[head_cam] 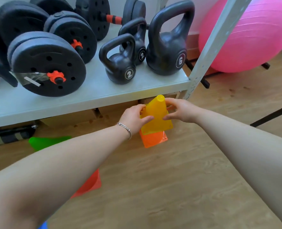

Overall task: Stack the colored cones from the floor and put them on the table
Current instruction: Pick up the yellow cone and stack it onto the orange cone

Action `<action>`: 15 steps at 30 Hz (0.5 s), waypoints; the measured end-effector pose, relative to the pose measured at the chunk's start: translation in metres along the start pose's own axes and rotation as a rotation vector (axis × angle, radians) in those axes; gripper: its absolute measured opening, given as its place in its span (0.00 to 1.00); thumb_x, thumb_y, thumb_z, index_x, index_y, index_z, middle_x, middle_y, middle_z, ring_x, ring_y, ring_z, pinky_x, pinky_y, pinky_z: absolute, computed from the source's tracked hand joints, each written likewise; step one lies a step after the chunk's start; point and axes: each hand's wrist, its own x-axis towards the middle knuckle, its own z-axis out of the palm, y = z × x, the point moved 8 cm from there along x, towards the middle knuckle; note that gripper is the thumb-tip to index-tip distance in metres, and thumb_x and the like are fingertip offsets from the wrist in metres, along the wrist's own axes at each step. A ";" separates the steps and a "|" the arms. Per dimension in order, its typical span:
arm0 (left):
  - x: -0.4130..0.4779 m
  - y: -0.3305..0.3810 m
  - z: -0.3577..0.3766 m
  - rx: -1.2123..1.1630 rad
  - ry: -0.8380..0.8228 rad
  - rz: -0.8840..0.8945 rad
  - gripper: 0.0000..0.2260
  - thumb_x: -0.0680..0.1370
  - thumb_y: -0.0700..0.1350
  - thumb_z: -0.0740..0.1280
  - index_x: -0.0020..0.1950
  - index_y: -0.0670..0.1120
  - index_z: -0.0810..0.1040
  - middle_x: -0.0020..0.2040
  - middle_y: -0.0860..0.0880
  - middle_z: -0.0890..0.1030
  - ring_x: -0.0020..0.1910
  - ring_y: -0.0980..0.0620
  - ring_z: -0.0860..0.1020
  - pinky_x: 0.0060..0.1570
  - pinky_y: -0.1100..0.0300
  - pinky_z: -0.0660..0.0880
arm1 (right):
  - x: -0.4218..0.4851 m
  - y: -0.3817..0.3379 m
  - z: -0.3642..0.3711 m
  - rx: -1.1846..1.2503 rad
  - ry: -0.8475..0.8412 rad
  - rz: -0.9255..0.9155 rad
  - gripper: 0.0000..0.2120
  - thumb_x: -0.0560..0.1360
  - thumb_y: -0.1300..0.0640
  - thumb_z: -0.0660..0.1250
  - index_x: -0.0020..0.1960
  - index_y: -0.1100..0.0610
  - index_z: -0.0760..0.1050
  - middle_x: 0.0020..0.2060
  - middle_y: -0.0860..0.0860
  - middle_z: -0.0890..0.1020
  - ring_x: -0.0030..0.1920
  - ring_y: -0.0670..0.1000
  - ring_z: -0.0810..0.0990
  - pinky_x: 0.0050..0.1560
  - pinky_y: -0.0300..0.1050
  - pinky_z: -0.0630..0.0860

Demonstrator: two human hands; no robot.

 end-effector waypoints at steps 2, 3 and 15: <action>0.008 -0.003 0.009 -0.003 -0.012 -0.010 0.27 0.72 0.61 0.69 0.67 0.49 0.73 0.61 0.48 0.80 0.57 0.50 0.79 0.57 0.50 0.78 | 0.007 0.010 0.002 0.013 -0.007 0.028 0.35 0.70 0.50 0.77 0.72 0.42 0.65 0.66 0.47 0.77 0.65 0.50 0.76 0.63 0.54 0.76; 0.011 -0.005 0.013 -0.007 -0.010 -0.017 0.27 0.72 0.61 0.69 0.67 0.50 0.73 0.61 0.48 0.81 0.57 0.50 0.79 0.56 0.50 0.78 | 0.011 0.014 0.003 0.020 -0.010 0.038 0.34 0.70 0.51 0.77 0.71 0.42 0.65 0.67 0.47 0.77 0.66 0.50 0.76 0.64 0.53 0.76; 0.032 -0.053 0.064 -0.050 -0.098 -0.095 0.30 0.71 0.61 0.69 0.69 0.49 0.71 0.62 0.48 0.80 0.59 0.50 0.79 0.58 0.51 0.77 | 0.043 0.054 0.040 0.088 -0.067 0.135 0.35 0.69 0.55 0.78 0.72 0.46 0.67 0.67 0.48 0.77 0.66 0.50 0.75 0.66 0.54 0.75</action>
